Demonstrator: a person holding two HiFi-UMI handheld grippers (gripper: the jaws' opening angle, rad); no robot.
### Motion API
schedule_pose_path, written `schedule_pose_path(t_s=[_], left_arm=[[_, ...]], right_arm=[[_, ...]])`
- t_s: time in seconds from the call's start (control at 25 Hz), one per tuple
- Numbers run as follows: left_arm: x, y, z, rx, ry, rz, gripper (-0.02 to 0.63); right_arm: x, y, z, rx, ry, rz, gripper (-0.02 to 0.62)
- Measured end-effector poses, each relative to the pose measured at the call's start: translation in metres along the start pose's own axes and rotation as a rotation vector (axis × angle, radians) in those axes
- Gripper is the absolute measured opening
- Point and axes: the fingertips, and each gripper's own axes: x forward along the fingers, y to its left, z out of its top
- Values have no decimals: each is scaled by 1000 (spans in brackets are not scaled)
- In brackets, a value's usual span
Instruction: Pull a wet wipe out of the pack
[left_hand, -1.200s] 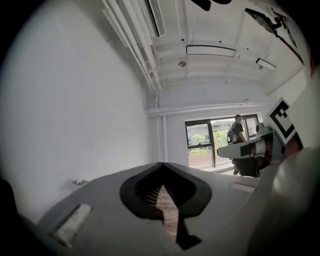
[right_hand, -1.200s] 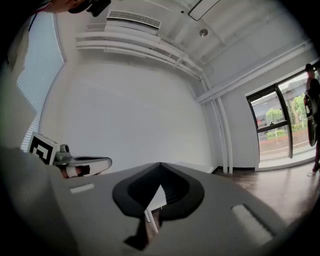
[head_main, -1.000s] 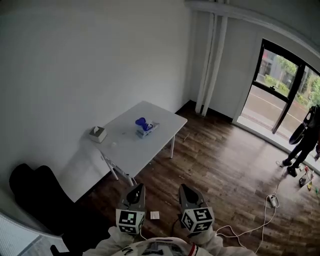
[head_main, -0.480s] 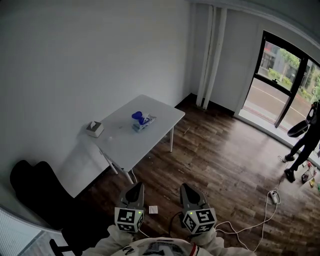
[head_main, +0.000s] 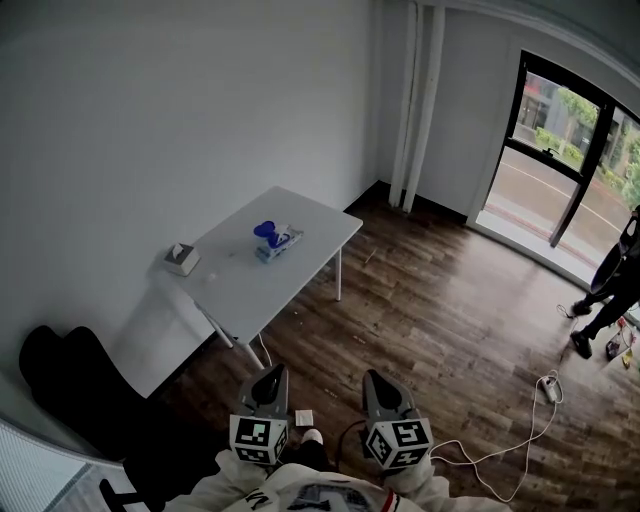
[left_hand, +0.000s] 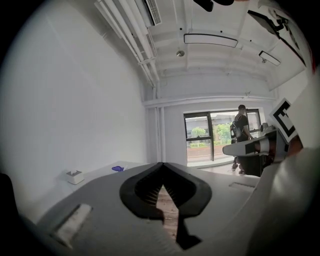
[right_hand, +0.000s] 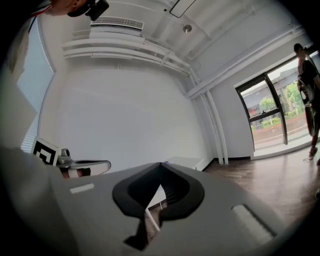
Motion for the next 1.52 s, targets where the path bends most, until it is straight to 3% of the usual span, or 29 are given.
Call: schedule_pose_path(t_s=[0.4,1.04,1.52], left_arm=[[74,25,-9,-25,25,2,5],[231,76,1,-24,48,-67,5],[310,123,-22,-75,95,-84,5]], right_arm=[[69,-36,0,16,50,-9,6],[203,-101,11,78,109,-61,6],[293,-123,0,86,176,-70,6]])
